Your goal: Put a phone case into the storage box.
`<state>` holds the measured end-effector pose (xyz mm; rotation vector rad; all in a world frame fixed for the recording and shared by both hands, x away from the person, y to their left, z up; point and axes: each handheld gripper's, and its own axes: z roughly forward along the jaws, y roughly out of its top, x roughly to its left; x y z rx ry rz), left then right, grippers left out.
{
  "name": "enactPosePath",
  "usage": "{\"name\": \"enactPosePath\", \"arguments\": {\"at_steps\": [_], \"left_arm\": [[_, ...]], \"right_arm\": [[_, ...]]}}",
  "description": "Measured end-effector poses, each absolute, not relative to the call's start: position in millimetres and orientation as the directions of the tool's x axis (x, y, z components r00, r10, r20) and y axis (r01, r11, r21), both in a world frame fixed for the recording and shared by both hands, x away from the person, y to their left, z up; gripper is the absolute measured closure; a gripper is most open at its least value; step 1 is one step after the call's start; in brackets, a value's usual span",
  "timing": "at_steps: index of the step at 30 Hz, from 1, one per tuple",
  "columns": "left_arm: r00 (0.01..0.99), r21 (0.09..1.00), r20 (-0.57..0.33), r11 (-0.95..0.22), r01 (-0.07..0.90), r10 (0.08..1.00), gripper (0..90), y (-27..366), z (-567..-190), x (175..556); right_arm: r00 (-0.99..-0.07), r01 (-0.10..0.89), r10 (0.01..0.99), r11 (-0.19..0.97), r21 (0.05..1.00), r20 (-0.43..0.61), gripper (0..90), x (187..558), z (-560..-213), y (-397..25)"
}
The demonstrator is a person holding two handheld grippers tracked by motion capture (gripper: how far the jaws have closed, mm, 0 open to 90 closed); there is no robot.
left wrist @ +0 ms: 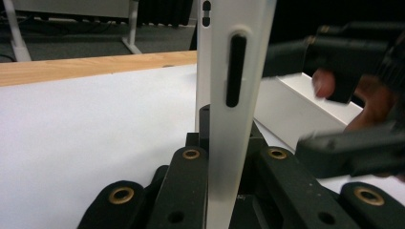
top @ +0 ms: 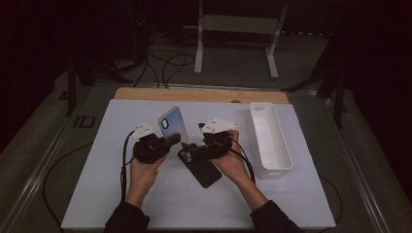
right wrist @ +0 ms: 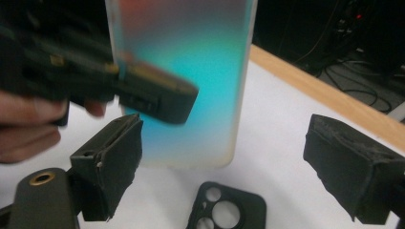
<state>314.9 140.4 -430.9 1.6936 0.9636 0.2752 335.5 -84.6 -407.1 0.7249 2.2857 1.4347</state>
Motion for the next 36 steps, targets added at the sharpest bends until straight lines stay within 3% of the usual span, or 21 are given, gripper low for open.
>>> {"name": "enactPosePath", "arguments": {"at_steps": [10, 24, 36], "left_arm": [[0.649, 0.888, -0.258, -0.089, 0.451, 0.716, 85.9, 128.9, -434.5, 312.6], [0.667, 0.887, -0.219, -0.139, 0.44, 0.712, 85.9, 118.3, -437.9, 307.3], [0.667, 0.887, -0.221, -0.138, 0.441, 0.712, 85.7, 115.6, -439.5, 306.7]], "right_arm": [[-0.813, 0.224, 0.582, 0.306, 0.925, 0.004, 11.5, 334.9, -386.3, -76.3], [-0.806, 0.241, 0.592, 0.297, 0.924, 0.02, 10.5, 340.3, -383.1, -54.6], [-0.799, 0.246, 0.601, 0.308, 0.919, 0.012, 16.1, 341.1, -386.0, -51.8]]}}
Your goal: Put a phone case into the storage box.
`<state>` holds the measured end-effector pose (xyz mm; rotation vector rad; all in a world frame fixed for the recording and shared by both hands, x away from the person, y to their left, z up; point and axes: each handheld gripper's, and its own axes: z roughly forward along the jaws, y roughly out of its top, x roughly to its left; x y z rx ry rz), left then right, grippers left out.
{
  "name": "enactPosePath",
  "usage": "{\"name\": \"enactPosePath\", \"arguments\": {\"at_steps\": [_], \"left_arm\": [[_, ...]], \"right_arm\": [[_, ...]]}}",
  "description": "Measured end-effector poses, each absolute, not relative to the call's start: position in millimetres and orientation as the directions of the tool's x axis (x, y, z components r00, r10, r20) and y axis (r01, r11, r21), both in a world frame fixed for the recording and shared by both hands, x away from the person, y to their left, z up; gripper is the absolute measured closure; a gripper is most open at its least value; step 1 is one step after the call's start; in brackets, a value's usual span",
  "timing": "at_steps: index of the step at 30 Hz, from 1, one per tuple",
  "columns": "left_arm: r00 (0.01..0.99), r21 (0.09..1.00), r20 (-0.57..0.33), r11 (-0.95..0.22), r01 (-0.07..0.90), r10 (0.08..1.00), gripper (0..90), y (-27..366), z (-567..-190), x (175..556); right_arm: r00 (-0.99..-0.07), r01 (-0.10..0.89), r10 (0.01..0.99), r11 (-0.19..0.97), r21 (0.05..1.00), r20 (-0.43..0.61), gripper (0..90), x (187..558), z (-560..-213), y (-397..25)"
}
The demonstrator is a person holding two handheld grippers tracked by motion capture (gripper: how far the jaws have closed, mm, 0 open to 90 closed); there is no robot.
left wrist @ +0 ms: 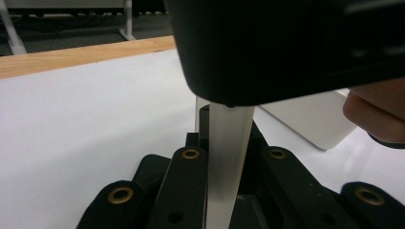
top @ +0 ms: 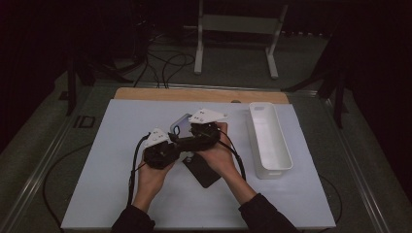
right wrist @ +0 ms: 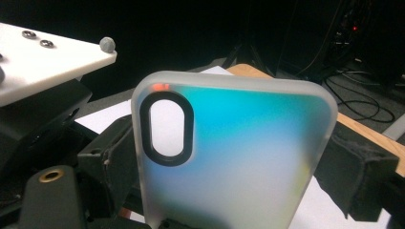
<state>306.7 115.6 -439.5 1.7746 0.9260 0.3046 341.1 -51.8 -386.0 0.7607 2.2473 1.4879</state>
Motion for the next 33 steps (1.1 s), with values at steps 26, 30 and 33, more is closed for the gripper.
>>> {"name": "enactPosePath", "arguments": {"at_steps": [26, 30, 33], "left_arm": [[0.585, 0.897, -0.088, -0.191, 0.399, 0.806, 3.7, 128.3, -441.6, 298.4], [0.589, 0.907, -0.054, -0.208, 0.367, 0.806, 0.1, 133.6, -440.4, 293.2], [0.587, 0.912, -0.036, -0.213, 0.35, 0.809, 0.0, 137.6, -439.7, 289.8]], "right_arm": [[-0.777, 0.259, 0.629, 0.282, 0.924, 0.026, 16.4, 342.9, -385.6, -64.3], [-0.769, 0.263, 0.638, 0.278, 0.924, 0.027, 16.4, 344.4, -384.7, -68.3], [-0.764, 0.263, 0.645, 0.276, 0.924, 0.025, 16.4, 345.2, -384.0, -71.0]]}}
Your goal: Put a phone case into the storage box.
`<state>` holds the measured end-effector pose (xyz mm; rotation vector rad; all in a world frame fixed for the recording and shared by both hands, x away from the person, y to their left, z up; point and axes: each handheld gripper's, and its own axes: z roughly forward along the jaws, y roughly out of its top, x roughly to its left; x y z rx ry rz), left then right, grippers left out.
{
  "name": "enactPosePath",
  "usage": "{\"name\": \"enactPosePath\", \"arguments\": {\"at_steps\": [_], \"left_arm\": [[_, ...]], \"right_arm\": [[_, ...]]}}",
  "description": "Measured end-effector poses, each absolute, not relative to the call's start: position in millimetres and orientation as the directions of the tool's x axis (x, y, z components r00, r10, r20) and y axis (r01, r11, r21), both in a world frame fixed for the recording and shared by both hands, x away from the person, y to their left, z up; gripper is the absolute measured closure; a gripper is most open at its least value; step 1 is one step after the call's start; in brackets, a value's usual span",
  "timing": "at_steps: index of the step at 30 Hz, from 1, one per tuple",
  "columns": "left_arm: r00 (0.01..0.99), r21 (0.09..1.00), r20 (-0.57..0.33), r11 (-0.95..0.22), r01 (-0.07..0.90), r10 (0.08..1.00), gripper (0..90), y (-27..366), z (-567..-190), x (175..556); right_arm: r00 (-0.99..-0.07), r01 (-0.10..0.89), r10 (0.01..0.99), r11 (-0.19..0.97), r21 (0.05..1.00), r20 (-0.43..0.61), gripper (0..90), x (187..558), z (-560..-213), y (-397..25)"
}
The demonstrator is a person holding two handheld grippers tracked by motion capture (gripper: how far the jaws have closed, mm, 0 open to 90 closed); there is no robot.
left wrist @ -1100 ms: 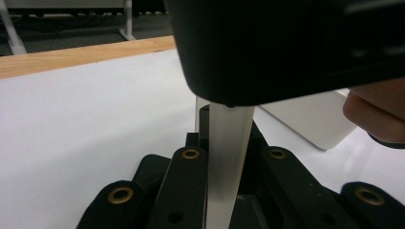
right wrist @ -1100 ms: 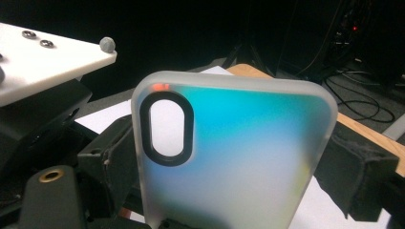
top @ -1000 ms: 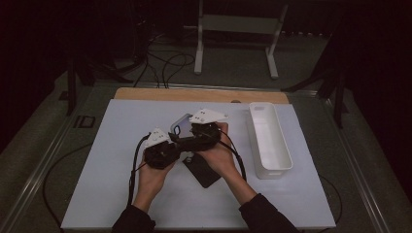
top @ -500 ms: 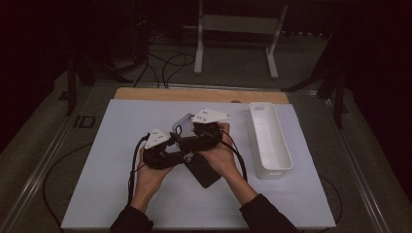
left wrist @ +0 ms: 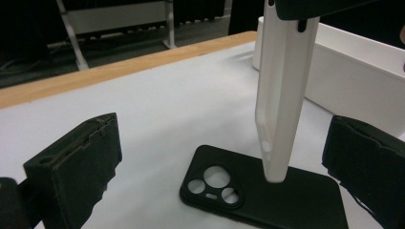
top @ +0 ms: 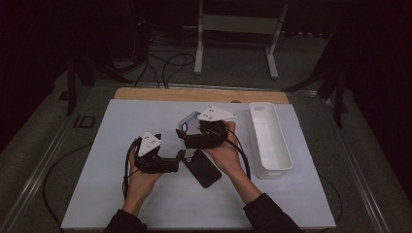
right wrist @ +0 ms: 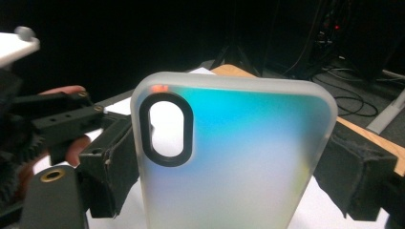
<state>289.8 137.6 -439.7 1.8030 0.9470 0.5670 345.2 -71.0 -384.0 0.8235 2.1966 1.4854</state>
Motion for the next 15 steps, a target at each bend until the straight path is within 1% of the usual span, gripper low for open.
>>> {"name": "enactPosePath", "arguments": {"at_steps": [6, 15], "left_arm": [[0.577, 0.918, -0.007, -0.224, 0.328, 0.817, 0.0, 146.1, -440.9, 281.7], [0.554, 0.924, -0.001, -0.211, 0.319, 0.833, 0.0, 166.7, -446.1, 276.4]], "right_arm": [[-0.751, 0.264, 0.66, 0.28, 0.923, 0.015, 16.4, 348.4, -382.4, -77.2], [-0.734, 0.272, 0.679, 0.274, 0.922, 0.015, 16.4, 352.7, -379.7, -87.2]]}}
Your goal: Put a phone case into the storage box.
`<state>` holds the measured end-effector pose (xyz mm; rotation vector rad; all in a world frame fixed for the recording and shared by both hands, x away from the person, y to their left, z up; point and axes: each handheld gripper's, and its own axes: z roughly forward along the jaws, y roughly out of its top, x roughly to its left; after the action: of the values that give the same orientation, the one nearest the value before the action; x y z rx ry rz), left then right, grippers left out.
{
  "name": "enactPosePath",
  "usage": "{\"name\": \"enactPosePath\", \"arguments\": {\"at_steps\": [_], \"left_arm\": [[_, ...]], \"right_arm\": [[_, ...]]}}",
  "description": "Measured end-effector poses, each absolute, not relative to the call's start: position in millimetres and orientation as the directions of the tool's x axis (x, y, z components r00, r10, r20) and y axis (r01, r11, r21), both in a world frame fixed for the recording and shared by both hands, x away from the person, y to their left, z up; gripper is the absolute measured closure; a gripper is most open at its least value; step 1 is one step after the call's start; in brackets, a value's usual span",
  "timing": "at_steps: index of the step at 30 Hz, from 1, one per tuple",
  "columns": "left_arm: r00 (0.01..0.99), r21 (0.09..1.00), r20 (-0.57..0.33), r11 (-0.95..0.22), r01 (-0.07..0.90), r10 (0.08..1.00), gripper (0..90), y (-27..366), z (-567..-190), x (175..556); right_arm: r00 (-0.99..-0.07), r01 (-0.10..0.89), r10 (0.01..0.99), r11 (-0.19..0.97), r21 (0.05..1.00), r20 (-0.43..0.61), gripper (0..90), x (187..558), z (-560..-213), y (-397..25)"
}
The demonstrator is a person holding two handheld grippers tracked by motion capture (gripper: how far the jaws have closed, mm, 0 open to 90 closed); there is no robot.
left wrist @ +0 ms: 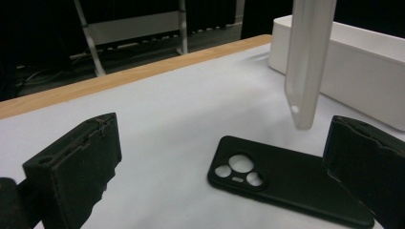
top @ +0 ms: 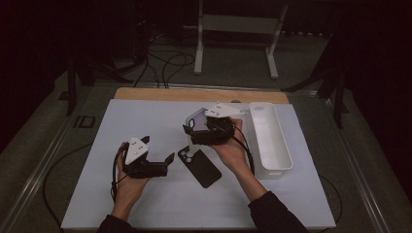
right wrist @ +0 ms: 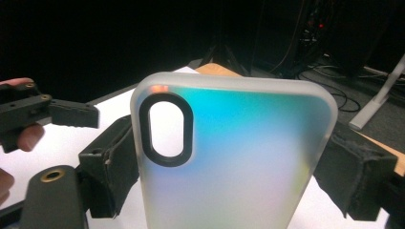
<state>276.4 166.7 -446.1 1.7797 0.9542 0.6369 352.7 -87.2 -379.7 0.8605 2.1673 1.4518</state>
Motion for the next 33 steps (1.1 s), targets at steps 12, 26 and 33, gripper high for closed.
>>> {"name": "enactPosePath", "arguments": {"at_steps": [12, 26, 33], "left_arm": [[0.545, 0.926, 0.007, -0.212, 0.314, 0.838, 0.0, 188.7, -451.0, 266.9], [0.529, 0.929, 0.003, -0.198, 0.313, 0.849, 0.0, 210.9, -459.0, 255.7], [0.521, 0.929, -0.011, -0.184, 0.321, 0.853, 0.0, 222.3, -466.8, 248.2]], "right_arm": [[-0.718, 0.271, 0.696, 0.274, 0.923, 0.005, 16.4, 357.4, -376.4, -97.8], [-0.699, 0.281, 0.715, 0.265, 0.922, 0.008, 16.4, 362.2, -374.1, -108.5], [-0.691, 0.279, 0.723, 0.266, 0.923, 0.001, 16.4, 363.9, -372.5, -114.5]]}}
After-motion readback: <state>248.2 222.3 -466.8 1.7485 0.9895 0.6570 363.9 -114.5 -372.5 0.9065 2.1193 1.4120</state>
